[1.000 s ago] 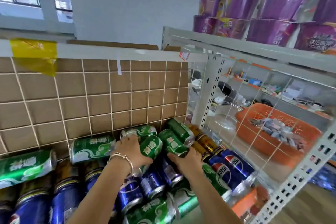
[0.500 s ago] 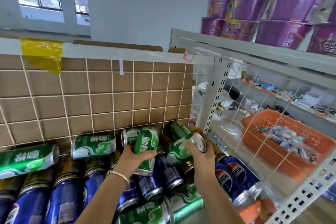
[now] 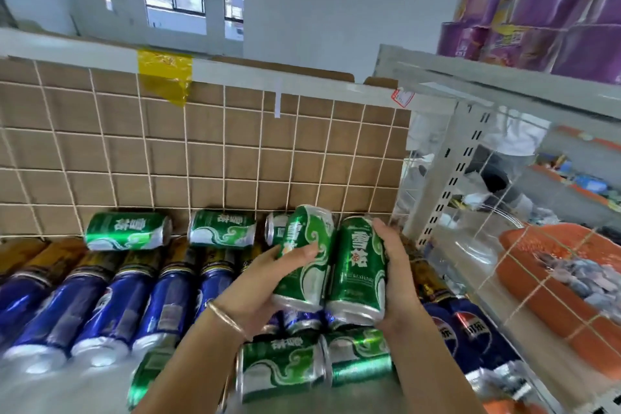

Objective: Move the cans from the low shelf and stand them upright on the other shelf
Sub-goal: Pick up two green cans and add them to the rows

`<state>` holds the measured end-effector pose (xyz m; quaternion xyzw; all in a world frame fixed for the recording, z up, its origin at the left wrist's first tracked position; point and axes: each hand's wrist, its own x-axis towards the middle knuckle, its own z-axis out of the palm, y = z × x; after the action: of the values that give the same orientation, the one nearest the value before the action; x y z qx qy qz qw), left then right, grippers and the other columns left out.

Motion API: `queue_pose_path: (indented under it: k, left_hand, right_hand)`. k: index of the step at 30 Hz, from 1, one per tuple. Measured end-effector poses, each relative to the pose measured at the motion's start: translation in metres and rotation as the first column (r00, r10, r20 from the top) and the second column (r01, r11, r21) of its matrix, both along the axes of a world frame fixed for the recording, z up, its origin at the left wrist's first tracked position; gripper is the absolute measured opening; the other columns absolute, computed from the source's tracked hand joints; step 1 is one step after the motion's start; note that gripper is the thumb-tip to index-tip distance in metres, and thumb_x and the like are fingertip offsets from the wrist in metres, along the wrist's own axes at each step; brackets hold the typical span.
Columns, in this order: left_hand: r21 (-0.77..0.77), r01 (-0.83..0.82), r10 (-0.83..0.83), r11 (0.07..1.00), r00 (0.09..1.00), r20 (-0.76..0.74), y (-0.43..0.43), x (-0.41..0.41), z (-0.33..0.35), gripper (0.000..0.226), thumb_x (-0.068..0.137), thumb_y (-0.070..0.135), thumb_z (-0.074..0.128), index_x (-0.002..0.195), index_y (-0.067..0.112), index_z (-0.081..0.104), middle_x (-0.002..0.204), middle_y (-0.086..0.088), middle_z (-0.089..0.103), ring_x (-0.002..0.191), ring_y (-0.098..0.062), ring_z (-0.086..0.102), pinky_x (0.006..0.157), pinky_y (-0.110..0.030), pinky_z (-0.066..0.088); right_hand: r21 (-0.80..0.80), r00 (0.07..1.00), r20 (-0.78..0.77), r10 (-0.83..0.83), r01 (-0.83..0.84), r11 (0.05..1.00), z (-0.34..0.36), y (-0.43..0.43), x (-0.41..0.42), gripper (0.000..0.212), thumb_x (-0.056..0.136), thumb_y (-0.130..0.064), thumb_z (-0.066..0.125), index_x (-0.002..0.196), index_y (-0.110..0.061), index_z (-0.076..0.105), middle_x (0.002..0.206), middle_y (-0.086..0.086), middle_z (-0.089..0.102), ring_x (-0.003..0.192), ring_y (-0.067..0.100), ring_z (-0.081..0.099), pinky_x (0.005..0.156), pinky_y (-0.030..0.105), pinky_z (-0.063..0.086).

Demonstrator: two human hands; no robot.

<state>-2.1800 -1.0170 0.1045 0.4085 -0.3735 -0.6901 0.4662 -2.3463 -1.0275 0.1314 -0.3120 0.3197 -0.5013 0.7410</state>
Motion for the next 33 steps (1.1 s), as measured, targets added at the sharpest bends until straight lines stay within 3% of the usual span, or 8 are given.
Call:
queue_pose_path:
  k: [5,9,13,16,19,25,28,33]
  left_hand:
    - [-0.018,-0.173,0.173,0.985,0.985,0.020,0.041,0.017,0.005,0.010,0.084,0.010,0.059,0.091,0.015,0.061,0.066,0.011,0.073,0.057,0.002,0.067,0.046,-0.010,0.049]
    - [0.055,-0.305,0.309,0.951,0.949,-0.069,0.074,0.035,-0.003,0.044,0.075,0.021,0.069,0.114,0.000,0.062,0.096,-0.016,0.073,0.076,-0.023,0.071,0.056,-0.027,0.057]
    - [0.120,-0.423,0.435,0.898,0.896,-0.092,0.105,0.054,-0.011,0.045,0.069,0.027,0.072,0.108,0.006,0.067,0.109,-0.019,0.069,0.097,-0.032,0.066,0.089,-0.045,0.052]
    - [0.141,-0.532,0.546,0.835,0.834,-0.083,0.132,0.073,-0.011,0.043,0.067,0.037,0.065,0.101,0.012,0.069,0.096,-0.012,0.074,0.077,-0.023,0.071,0.067,-0.033,0.055]
    - [0.139,-0.634,0.647,0.761,0.759,-0.077,0.164,0.099,-0.013,0.054,0.065,0.047,0.063,0.107,0.014,0.068,0.100,-0.011,0.073,0.078,-0.023,0.069,0.062,-0.030,0.055]
    - [0.157,-0.723,0.740,0.672,0.658,-0.139,0.241,0.151,-0.008,0.035,0.075,0.036,0.063,0.096,0.009,0.071,0.089,-0.011,0.074,0.070,-0.022,0.070,0.065,-0.029,0.056]
    - [0.166,-0.778,0.795,0.606,0.597,-0.109,0.284,0.183,-0.004,0.049,0.065,0.025,0.072,0.107,-0.001,0.067,0.104,-0.022,0.070,0.086,-0.031,0.068,0.082,-0.040,0.054]
    - [0.120,-0.863,0.871,0.491,0.488,-0.056,0.359,0.243,-0.003,0.039,0.070,0.022,0.067,0.103,0.002,0.068,0.097,-0.017,0.073,0.070,-0.024,0.071,0.061,-0.031,0.059]
  right_hand:
    - [0.065,0.970,0.010,0.243,-0.243,0.968,-0.005,0.007,0.028,0.052,0.088,-0.047,0.044,0.065,-0.016,0.079,0.074,0.010,0.074,0.061,0.023,0.071,0.051,0.030,0.056]
    - [0.146,0.930,-0.027,0.366,-0.358,0.922,-0.020,0.021,0.044,0.045,0.084,-0.051,0.054,0.088,-0.012,0.078,0.090,0.013,0.075,0.075,0.026,0.073,0.067,0.037,0.057]
    - [0.110,0.942,0.031,0.334,-0.335,0.936,-0.037,0.038,0.069,0.032,0.094,-0.019,0.048,0.124,-0.017,0.059,0.116,0.005,0.070,0.102,0.020,0.069,0.081,0.038,0.058]
    - [0.254,0.885,-0.056,0.461,-0.434,0.864,-0.033,0.051,0.108,0.057,0.083,-0.053,0.057,0.114,-0.006,0.065,0.104,0.021,0.071,0.085,0.033,0.072,0.071,0.043,0.058]
    - [0.271,0.857,-0.105,0.504,-0.463,0.844,-0.027,0.069,0.144,0.062,0.081,-0.058,0.057,0.115,-0.007,0.066,0.102,0.021,0.072,0.085,0.033,0.072,0.076,0.043,0.056]
    - [0.239,0.669,-0.159,0.726,-0.687,0.686,-0.012,0.134,0.207,0.028,0.076,-0.028,0.067,0.091,-0.005,0.068,0.071,0.017,0.072,0.055,0.027,0.070,0.049,0.030,0.055]
    - [0.247,0.610,-0.141,0.780,-0.741,0.624,-0.015,0.174,0.251,0.040,0.071,-0.025,0.069,0.103,-0.001,0.067,0.081,0.021,0.072,0.062,0.030,0.071,0.054,0.036,0.058]
    - [0.199,0.577,-0.190,0.794,-0.770,0.606,-0.020,0.241,0.324,0.049,0.069,-0.026,0.070,0.112,-0.004,0.063,0.082,0.018,0.072,0.063,0.029,0.071,0.054,0.034,0.057]
